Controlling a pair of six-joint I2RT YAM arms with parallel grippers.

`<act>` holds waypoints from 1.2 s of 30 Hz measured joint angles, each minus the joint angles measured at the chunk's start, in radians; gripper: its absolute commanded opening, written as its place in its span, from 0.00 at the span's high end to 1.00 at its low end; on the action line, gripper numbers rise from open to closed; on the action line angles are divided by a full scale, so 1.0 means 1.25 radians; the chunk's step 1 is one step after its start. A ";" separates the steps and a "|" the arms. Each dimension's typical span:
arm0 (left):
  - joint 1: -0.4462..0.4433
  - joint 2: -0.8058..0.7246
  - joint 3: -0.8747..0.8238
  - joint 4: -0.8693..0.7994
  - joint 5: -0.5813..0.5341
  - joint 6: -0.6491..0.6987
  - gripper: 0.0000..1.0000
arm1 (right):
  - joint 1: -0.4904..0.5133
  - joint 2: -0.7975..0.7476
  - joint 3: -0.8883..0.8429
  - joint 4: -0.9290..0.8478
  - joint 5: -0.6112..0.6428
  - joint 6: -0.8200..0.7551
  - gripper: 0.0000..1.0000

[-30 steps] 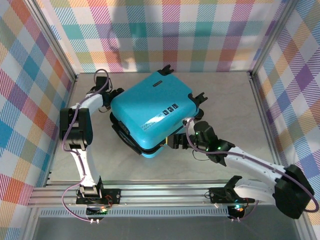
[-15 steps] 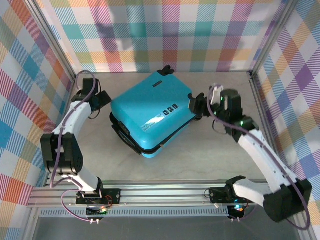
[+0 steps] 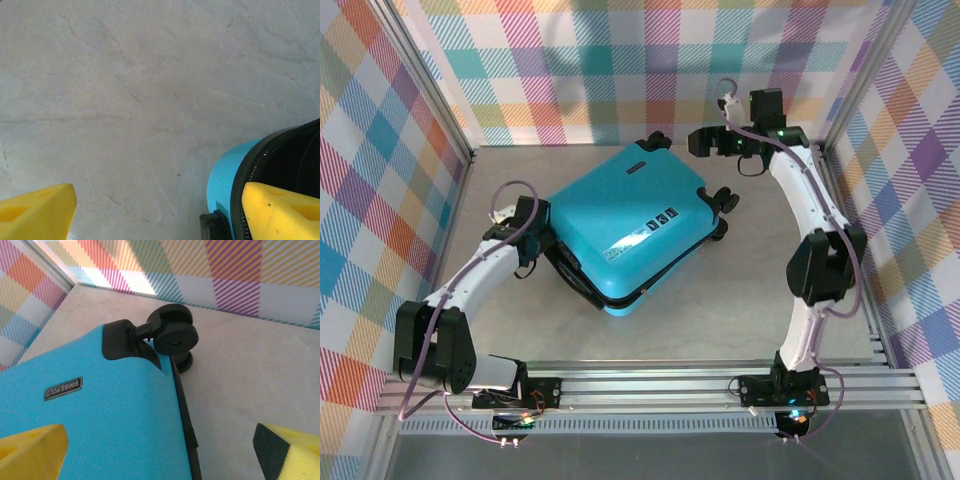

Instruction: Pack the luggage

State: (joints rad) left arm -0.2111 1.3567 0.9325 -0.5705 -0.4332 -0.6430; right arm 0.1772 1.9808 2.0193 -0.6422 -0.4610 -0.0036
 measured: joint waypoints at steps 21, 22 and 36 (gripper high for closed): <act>-0.056 -0.030 -0.097 0.070 -0.046 -0.099 0.15 | 0.006 0.062 -0.114 -0.062 -0.179 -0.071 0.10; -0.056 -0.024 -0.097 0.082 -0.047 -0.096 0.15 | 0.005 0.052 -0.132 -0.043 -0.184 -0.063 0.10; -0.028 0.276 0.164 0.276 0.046 0.138 0.16 | -0.002 -0.414 -0.705 0.239 0.031 0.124 0.09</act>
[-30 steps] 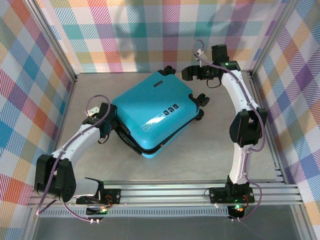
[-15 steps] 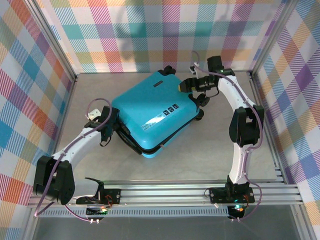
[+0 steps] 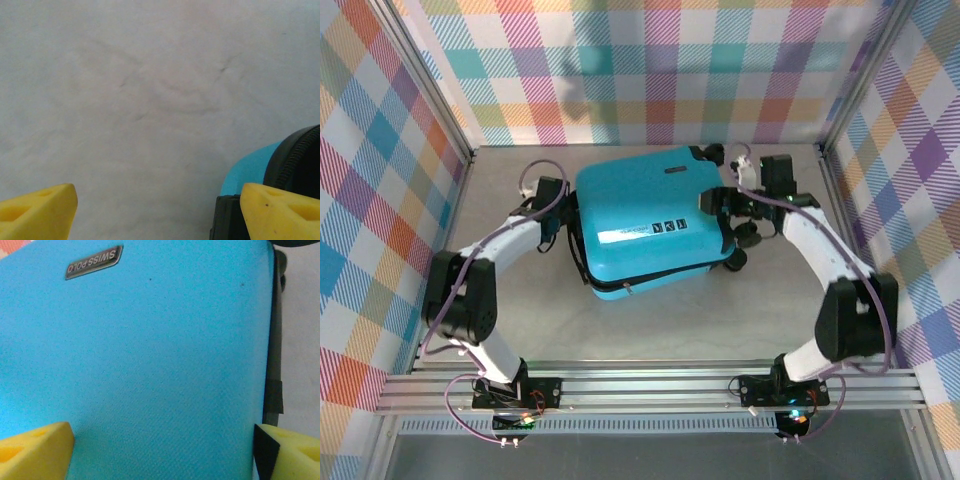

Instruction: Pack the luggage

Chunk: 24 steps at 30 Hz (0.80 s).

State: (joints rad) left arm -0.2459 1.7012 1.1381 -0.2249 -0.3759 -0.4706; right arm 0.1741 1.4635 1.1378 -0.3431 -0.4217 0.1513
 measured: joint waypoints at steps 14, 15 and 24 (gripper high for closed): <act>0.085 0.112 0.207 -0.057 0.192 0.144 0.16 | 0.040 0.023 0.002 0.054 0.040 0.098 0.11; 0.086 0.112 0.209 -0.062 0.197 0.145 0.17 | 0.040 0.027 0.004 0.063 0.040 0.098 0.11; 0.100 0.061 0.158 -0.073 0.223 0.144 0.16 | 0.061 0.019 -0.004 0.101 0.056 0.070 0.11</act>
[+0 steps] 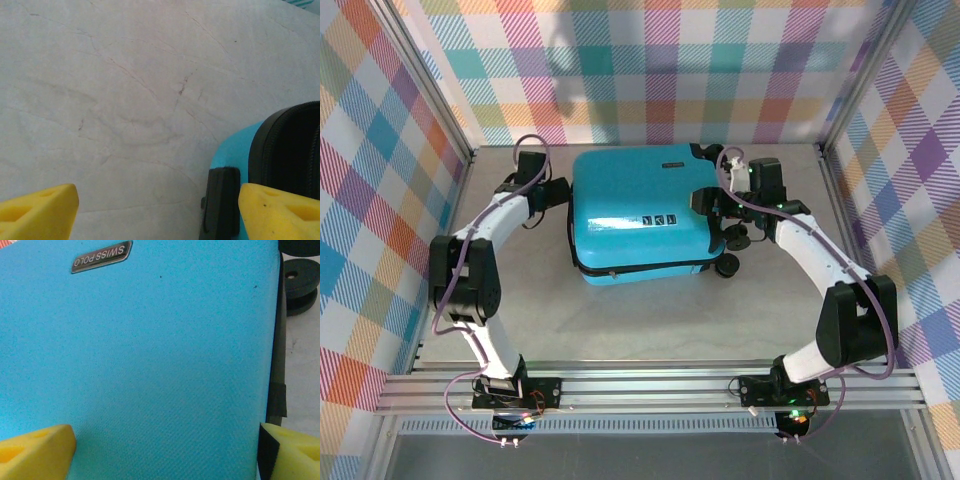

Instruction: Pack the luggage

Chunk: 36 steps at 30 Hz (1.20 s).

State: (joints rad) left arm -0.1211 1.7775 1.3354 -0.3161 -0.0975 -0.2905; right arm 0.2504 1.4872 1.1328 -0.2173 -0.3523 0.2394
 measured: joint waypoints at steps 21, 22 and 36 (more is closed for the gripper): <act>0.010 -0.075 -0.059 -0.045 -0.042 0.000 0.16 | 0.020 0.050 0.033 0.085 -0.010 -0.019 0.12; 0.010 -0.075 -0.062 -0.047 -0.045 0.000 0.16 | 0.020 0.060 0.040 0.091 -0.013 -0.022 0.12; 0.011 -0.049 -0.052 -0.083 -0.075 0.020 0.15 | 0.020 0.120 0.049 0.179 -0.026 -0.030 0.14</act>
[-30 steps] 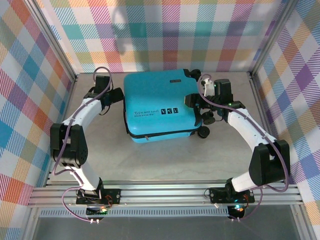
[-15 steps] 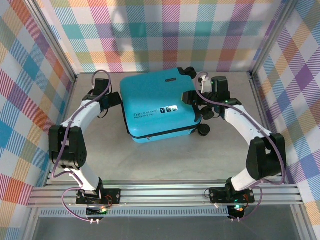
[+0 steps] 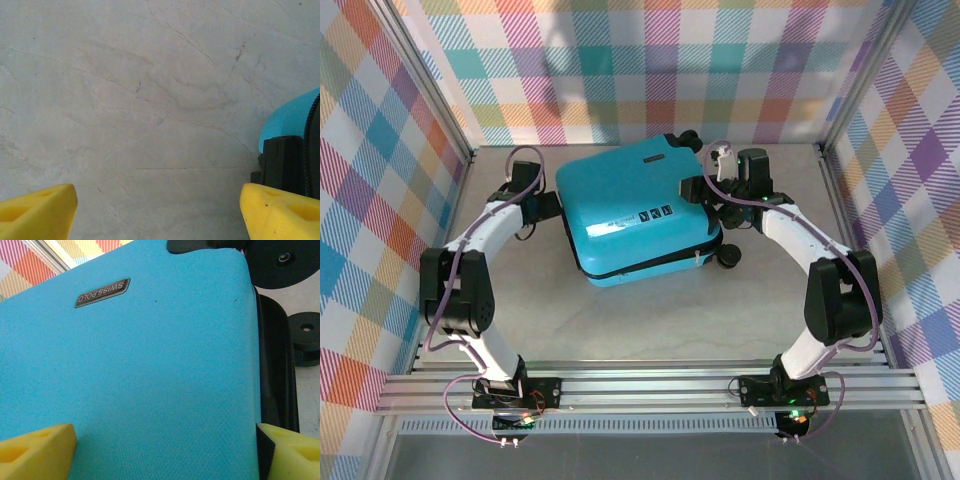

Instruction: Pack the luggage

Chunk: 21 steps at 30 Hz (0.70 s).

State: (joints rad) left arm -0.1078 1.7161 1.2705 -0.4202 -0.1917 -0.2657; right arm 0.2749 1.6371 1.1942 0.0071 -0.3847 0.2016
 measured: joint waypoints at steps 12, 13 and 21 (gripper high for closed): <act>0.014 0.133 0.162 -0.019 0.071 0.026 0.14 | 0.023 -0.069 -0.018 -0.065 0.128 0.017 0.11; 0.014 0.135 0.166 -0.017 0.077 0.025 0.14 | 0.029 -0.088 -0.025 -0.079 0.146 0.017 0.11; 0.012 0.135 0.203 -0.016 0.102 0.016 0.13 | 0.073 -0.213 -0.055 -0.194 0.221 -0.009 0.08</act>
State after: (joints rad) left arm -0.0933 1.8847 1.5242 -0.4408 -0.0639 -0.2459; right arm 0.3660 1.3712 1.1259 -0.2356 -0.1085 0.1909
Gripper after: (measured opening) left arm 0.866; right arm 0.918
